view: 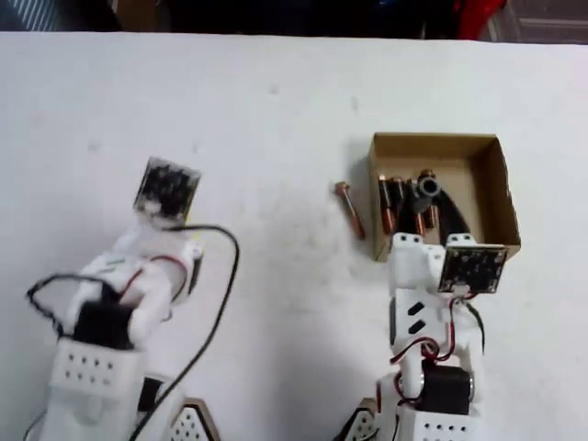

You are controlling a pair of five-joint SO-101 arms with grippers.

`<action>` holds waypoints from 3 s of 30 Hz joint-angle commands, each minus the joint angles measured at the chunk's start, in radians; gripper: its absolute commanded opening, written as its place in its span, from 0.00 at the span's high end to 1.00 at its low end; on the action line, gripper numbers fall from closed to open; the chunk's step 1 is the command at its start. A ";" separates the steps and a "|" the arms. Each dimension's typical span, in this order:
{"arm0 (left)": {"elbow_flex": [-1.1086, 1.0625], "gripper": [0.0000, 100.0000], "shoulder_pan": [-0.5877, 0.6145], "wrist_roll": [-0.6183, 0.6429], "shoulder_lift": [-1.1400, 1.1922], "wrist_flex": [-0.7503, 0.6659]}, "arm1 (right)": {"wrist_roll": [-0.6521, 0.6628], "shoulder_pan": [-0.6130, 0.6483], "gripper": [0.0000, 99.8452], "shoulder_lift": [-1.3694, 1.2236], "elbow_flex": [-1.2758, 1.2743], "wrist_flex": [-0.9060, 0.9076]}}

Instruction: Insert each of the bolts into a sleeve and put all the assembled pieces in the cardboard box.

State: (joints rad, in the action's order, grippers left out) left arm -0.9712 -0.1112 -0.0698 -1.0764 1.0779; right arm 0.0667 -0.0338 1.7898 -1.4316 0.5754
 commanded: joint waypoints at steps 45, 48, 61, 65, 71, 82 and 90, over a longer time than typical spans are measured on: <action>1.353 0.97 -0.421 0.732 1.702 -0.038 | 0.011 -0.225 0.98 0.013 -0.149 -0.208; 1.387 0.97 -0.423 0.730 1.716 -0.037 | 0.011 -0.223 0.98 0.013 -0.149 -0.208; 1.386 0.84 -0.417 0.930 1.722 -0.081 | 0.011 -0.223 0.98 0.012 -0.150 -0.206; 1.326 0.84 -0.415 0.968 1.722 -0.158 | 0.011 -0.223 0.98 0.012 -0.150 -0.206; 1.232 0.84 -0.415 1.119 1.721 -0.236 | 0.011 -0.223 0.98 0.012 -0.150 -0.206; 1.177 0.84 -0.418 1.212 1.753 -0.361 | 0.011 -0.223 0.98 0.012 -0.167 -0.209; 1.188 0.84 -0.418 1.232 1.793 -0.377 | 0.011 -0.223 0.98 0.012 -0.167 -0.208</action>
State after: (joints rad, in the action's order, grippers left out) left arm 0.1979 -0.5224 1.1515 0.7188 0.7281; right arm 0.0667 -0.2516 1.7898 -1.6126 0.3943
